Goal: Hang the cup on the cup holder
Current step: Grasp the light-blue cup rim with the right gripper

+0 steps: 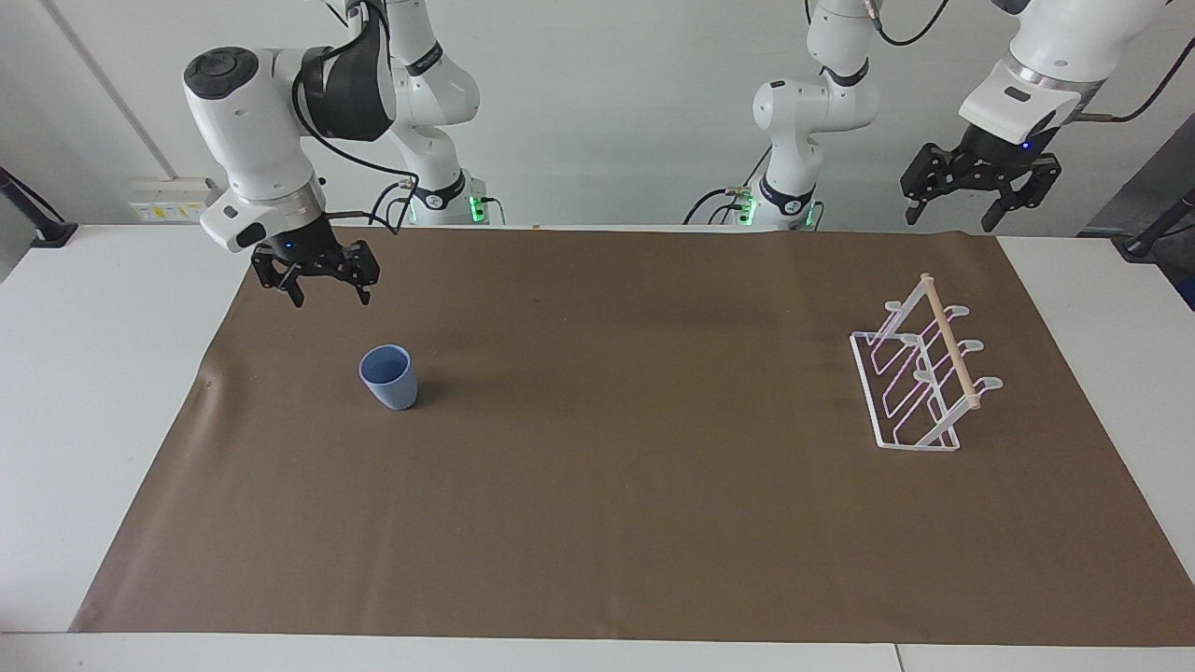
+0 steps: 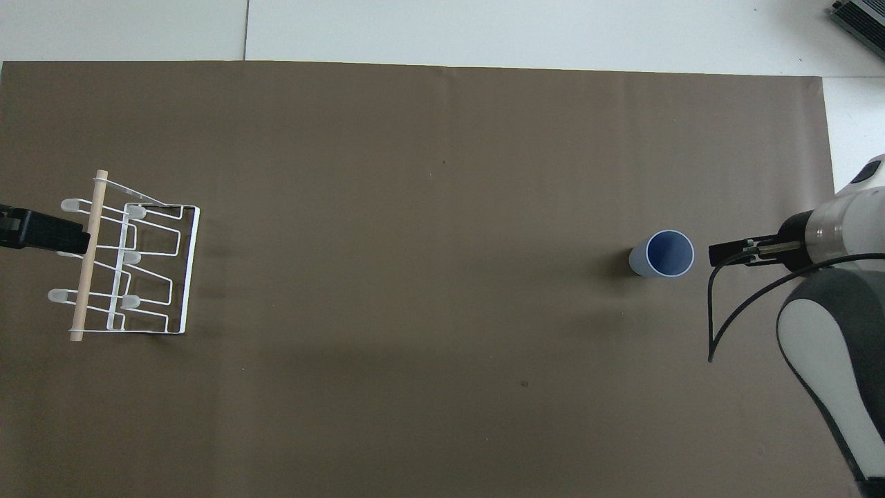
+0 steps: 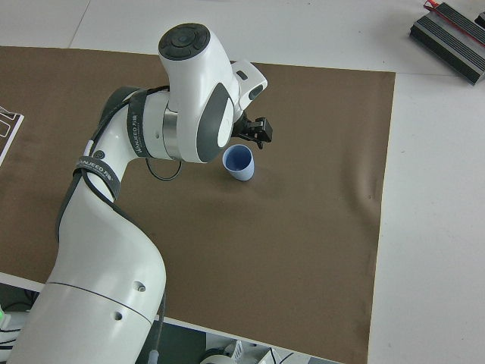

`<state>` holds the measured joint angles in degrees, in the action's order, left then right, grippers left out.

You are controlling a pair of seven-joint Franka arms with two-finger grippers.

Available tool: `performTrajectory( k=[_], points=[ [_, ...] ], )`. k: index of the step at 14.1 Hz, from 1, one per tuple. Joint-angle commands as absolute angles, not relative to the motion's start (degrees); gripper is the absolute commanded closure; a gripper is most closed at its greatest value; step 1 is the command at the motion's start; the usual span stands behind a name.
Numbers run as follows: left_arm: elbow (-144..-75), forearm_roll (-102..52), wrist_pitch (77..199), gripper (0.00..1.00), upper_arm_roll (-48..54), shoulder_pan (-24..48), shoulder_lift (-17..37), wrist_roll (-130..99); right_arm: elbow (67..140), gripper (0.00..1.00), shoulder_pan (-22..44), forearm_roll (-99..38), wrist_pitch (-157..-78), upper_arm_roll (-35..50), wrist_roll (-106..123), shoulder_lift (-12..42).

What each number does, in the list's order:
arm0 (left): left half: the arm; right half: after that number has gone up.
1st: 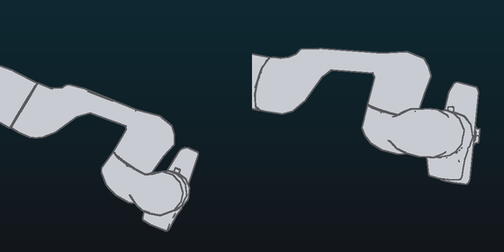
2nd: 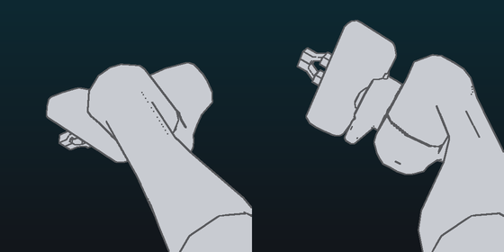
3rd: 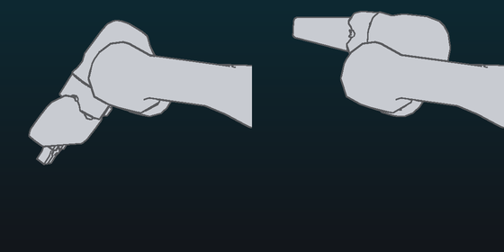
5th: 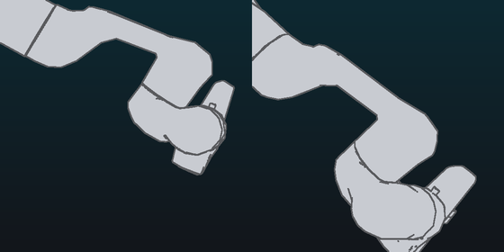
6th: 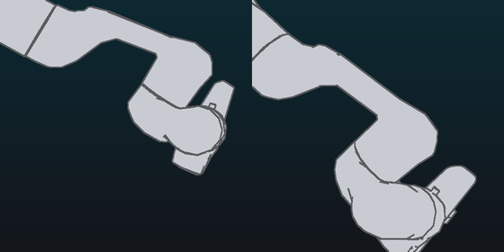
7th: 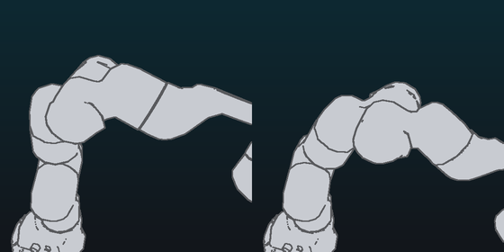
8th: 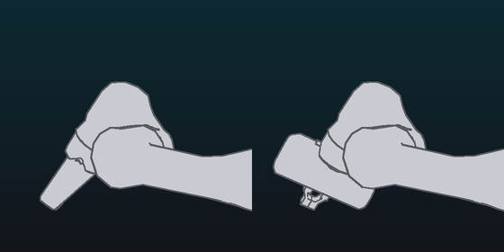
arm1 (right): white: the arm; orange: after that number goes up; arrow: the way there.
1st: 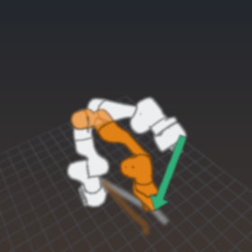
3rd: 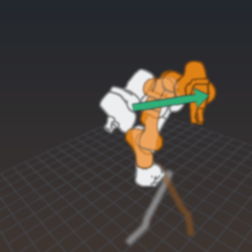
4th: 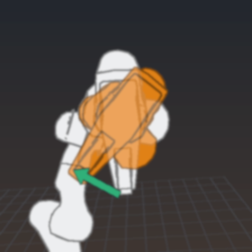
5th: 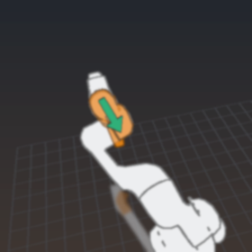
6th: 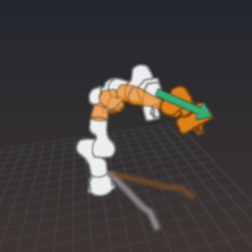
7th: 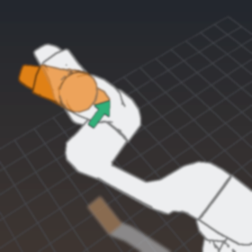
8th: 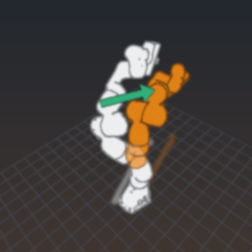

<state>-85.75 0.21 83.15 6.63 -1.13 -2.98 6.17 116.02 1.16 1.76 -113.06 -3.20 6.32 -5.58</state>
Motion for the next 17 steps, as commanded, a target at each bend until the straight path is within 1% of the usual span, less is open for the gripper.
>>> performTrajectory(
  k=[1,3,4,5,6,9,13,14,16,17],
  points=[
    [-87.10,0.18,82.71,0.00,6.86,-1.76,-4.39,6.33,117.25,0.00,-0.35,0.36,-117.23,-2.90,10.62,-0.73],
    [-87.10,0.18,82.71,0.00,6.86,-1.76,-4.48,6.33,117.25,0.00,-1.32,-4.46,-121.10,-2.90,12.73,2.80],
    [-87.10,0.18,82.71,0.00,6.86,-1.76,-4.48,6.33,117.25,0.00,-1.14,-4.66,-122.42,-2.90,12.74,4.20],
    [-87.10,0.18,82.71,0.00,6.86,-1.76,-4.48,6.33,117.59,0.00,-0.88,-4.92,-125.39,-2.90,12.74,5.70],
    [-87.10,0.18,82.71,0.00,6.86,-1.76,-4.48,6.68,118.47,0.00,-0.53,-4.92,-127.07,-2.90,13.01,5.80],
    [-87.10,0.18,82.62,0.00,6.86,-1.67,-4.48,6.33,121.02,0.00,-0.35,-4.92,-128.75,-2.73,13.27,5.19],
    [-87.45,0.18,81.91,0.00,6.77,-1.76,-4.66,5.98,122.69,0.00,-0.44,-5.01,-131.48,-2.72,13.53,5.89],
    [-87.54,0.18,82.18,0.00,6.85,-1.58,-4.75,5.19,122.70,0.17,-0.44,-5.01,-131.40,-2.72,13.54,5.89],
    [-87.63,0.18,83.49,0.00,7.03,-1.06,-4.75,-0.06,122.70,0.79,-0.35,-5.01,-131.48,-2.64,13.71,5.89],
    [-88.06,0.09,84.28,0.00,7.12,-0.88,-4.83,-1.22,122.70,1.00,-0.35,-5.01,-131.40,-2.64,13.62,5.89]
  ],
)
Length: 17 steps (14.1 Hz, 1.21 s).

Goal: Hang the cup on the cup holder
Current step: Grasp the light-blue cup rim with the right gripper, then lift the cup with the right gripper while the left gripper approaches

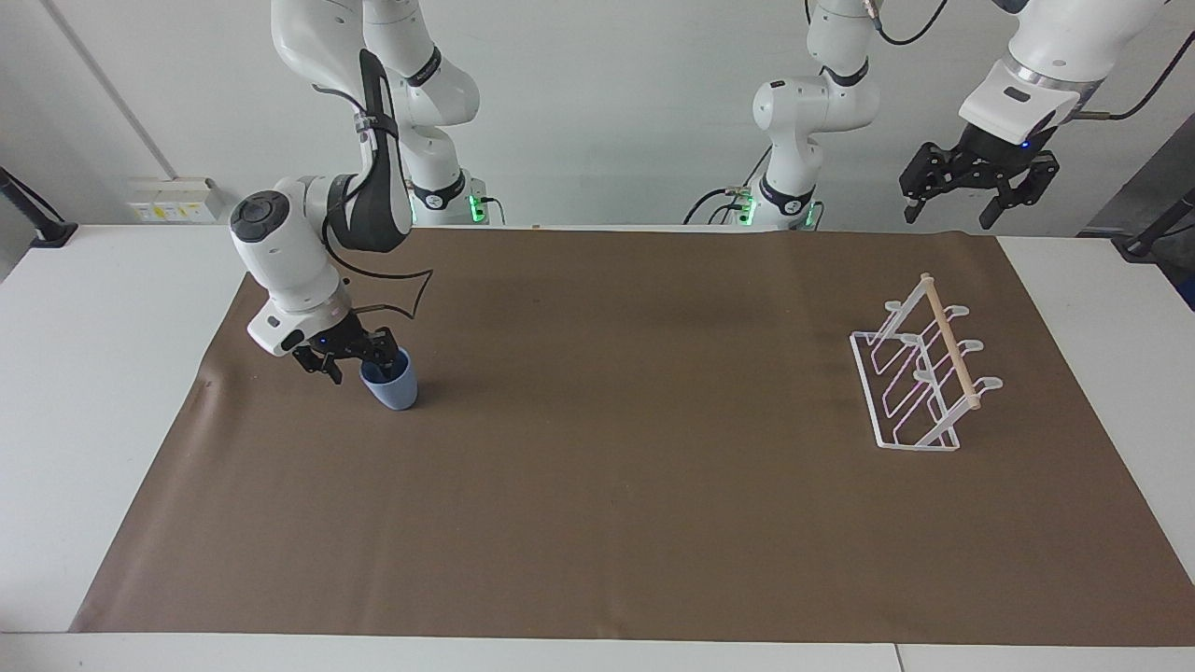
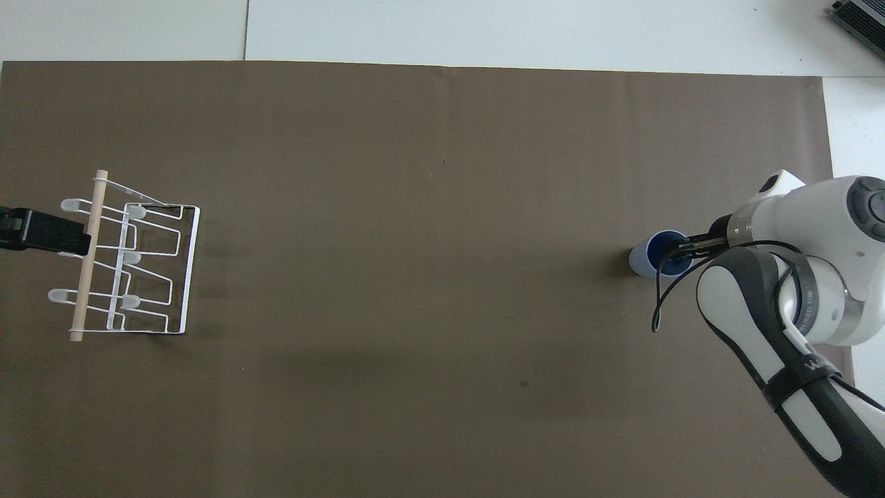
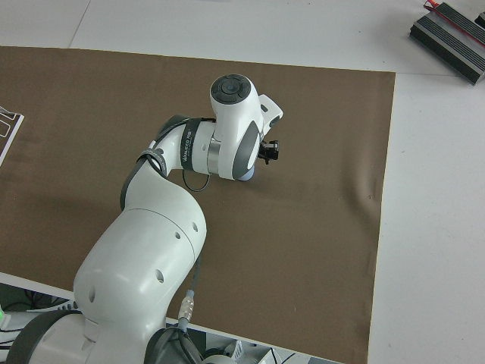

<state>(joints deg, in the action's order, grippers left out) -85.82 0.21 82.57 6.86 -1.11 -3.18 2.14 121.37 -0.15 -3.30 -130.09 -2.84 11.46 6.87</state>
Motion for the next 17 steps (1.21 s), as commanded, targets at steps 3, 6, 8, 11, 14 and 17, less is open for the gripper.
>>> performTrajectory(
  k=[3,6,8,11,14,17],
  points=[
    [-88.68,-0.17,85.08,0.00,7.47,-0.62,-4.92,-2.19,122.70,1.00,-0.35,-5.19,-131.48,-2.64,13.27,5.89],
    [-89.21,-0.26,86.92,0.00,7.47,1.57,-4.75,-6.14,122.70,1.00,-0.35,-5.19,-131.31,-2.37,13.62,5.89],
    [-89.74,-0.26,88.59,0.00,7.47,2.90,-4.48,-9.74,121.82,1.00,-0.44,-5.19,-130.26,-2.29,13.62,6.06],
    [-89.82,-1.40,89.64,0.00,7.56,2.99,-4.40,-11.51,117.27,1.00,-0.44,-5.27,-125.26,-2.11,15.37,6.33],
    [-89.91,-1.85,91.14,0.00,7.65,4.91,-4.04,-15.20,111.64,1.00,-0.44,-5.36,-119.90,-0.44,16.08,5.71],
    [-90.35,-3.59,93.86,0.00,7.65,6.06,-3.96,-20.89,105.92,1.00,-0.44,-10.95,-112.69,0.88,16.00,5.45]
  ],
)
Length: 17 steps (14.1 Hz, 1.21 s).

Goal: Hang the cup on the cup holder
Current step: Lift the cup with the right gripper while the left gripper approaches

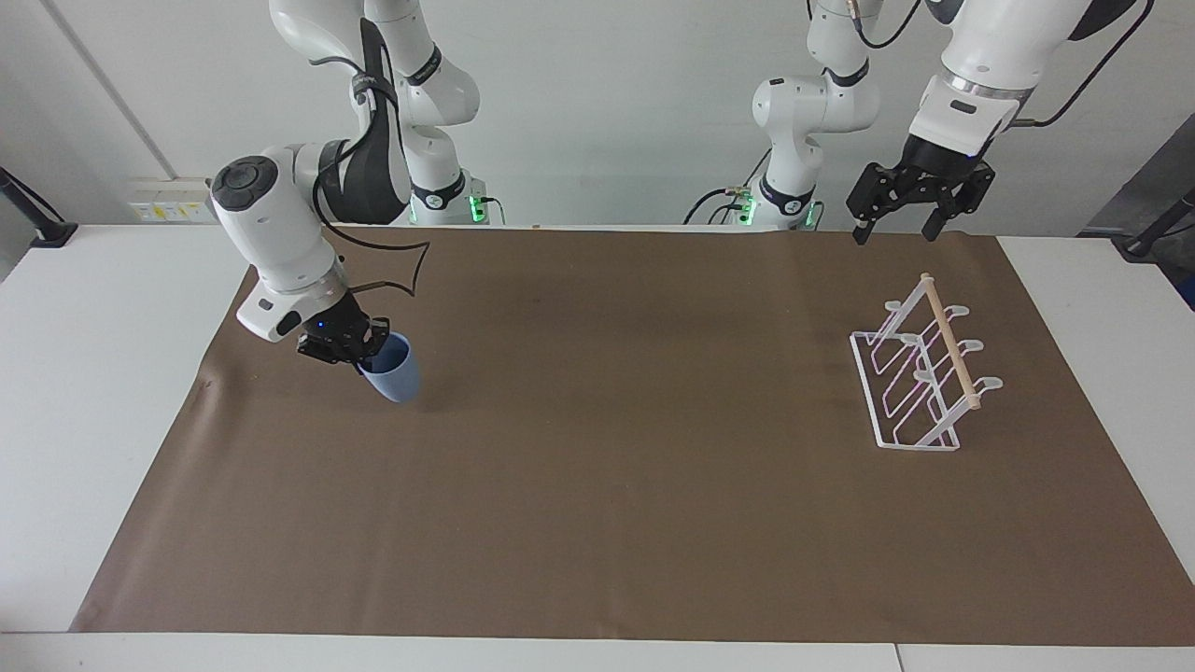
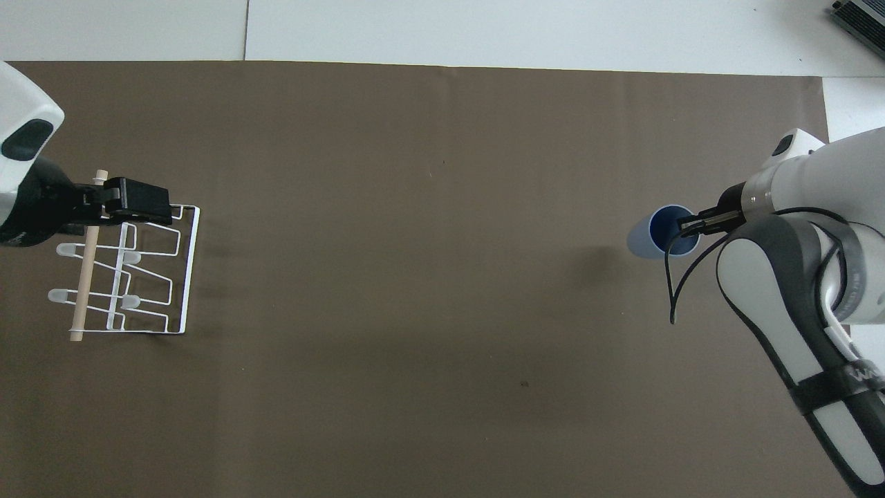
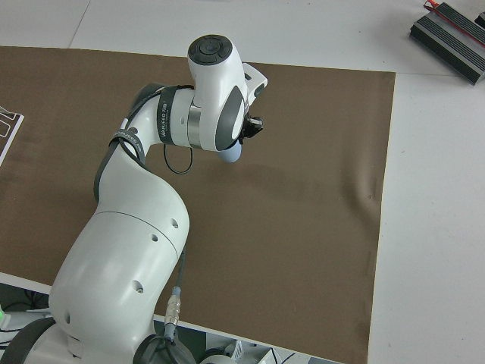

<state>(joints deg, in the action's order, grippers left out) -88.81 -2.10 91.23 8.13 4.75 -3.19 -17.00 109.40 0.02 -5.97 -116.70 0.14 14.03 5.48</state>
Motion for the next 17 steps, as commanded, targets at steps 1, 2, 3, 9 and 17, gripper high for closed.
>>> performTrajectory(
  k=[1,2,3,9,17],
  points=[
    [-90.35,-4.91,94.91,0.00,7.65,6.50,-3.78,-23.96,105.30,1.00,-0.44,-15.08,-111.81,0.88,16.00,5.36],
    [-90.35,-5.88,96.14,0.00,7.65,7.37,-3.78,-27.56,105.21,1.00,-0.44,-18.95,-111.62,0.88,16.00,5.36],
    [-90.35,-6.41,96.67,0.00,7.65,8.34,-3.52,-31.08,105.21,1.00,-0.35,-23.51,-111.62,1.31,16.00,5.27],
    [-91.05,-15.72,104.57,0.00,7.73,12.56,-2.81,-58.04,105.29,1.00,-0.35,-51.46,-105.48,4.66,16.08,4.13],
    [-90.18,-21.52,110.82,0.00,8.61,18.28,1.40,-97.94,111.53,1.00,-0.53,-76.53,-98.70,5.10,15.82,1.49]
  ],
)
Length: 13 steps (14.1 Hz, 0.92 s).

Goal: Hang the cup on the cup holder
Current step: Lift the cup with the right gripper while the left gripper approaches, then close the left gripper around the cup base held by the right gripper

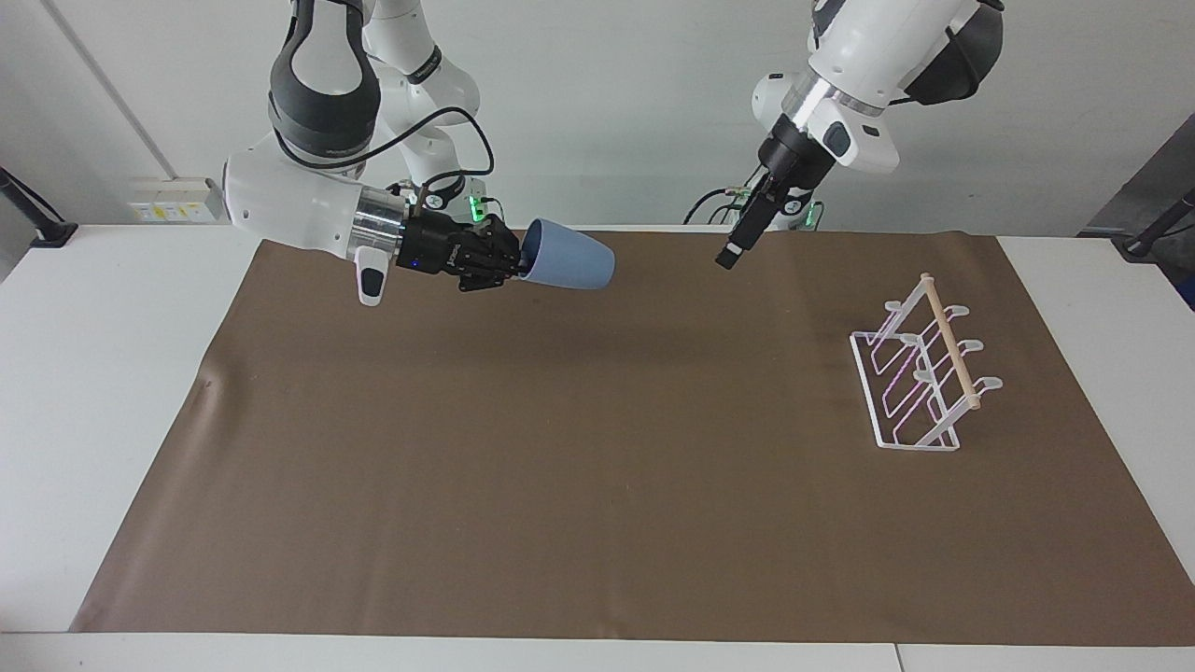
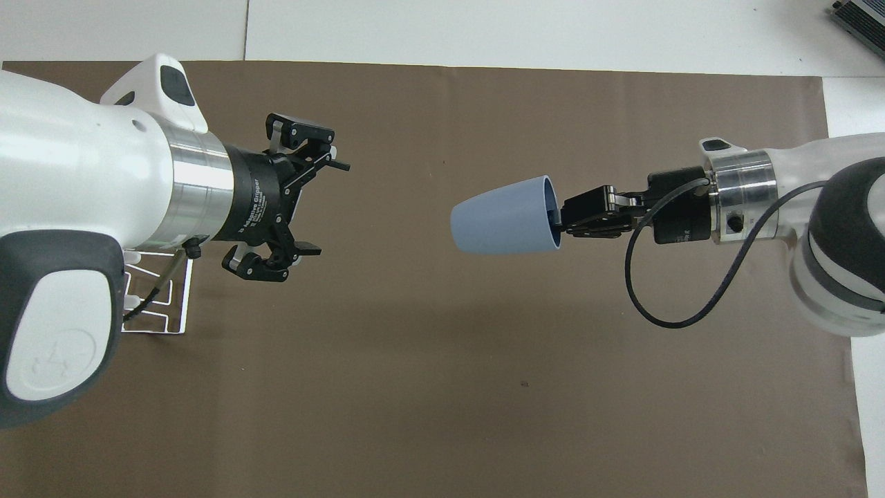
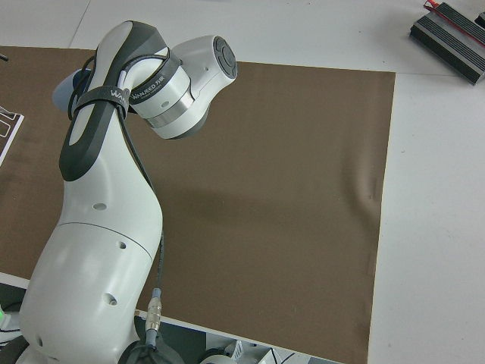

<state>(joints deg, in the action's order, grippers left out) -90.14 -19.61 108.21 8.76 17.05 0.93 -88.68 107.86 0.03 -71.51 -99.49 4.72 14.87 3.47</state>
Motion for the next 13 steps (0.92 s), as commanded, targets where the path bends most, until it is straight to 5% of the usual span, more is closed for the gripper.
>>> performTrajectory(
  k=[1,13],
  points=[
    [-90.09,-22.14,110.92,0.00,9.74,18.54,1.41,-101.48,112.58,1.00,-0.35,-79.25,-98.61,5.18,15.73,1.41],
    [-89.21,-23.55,117.33,0.00,13.97,21.71,2.37,-115.49,116.72,1.00,2.11,-89.03,-98.17,5.19,17.05,0.53]
  ],
)
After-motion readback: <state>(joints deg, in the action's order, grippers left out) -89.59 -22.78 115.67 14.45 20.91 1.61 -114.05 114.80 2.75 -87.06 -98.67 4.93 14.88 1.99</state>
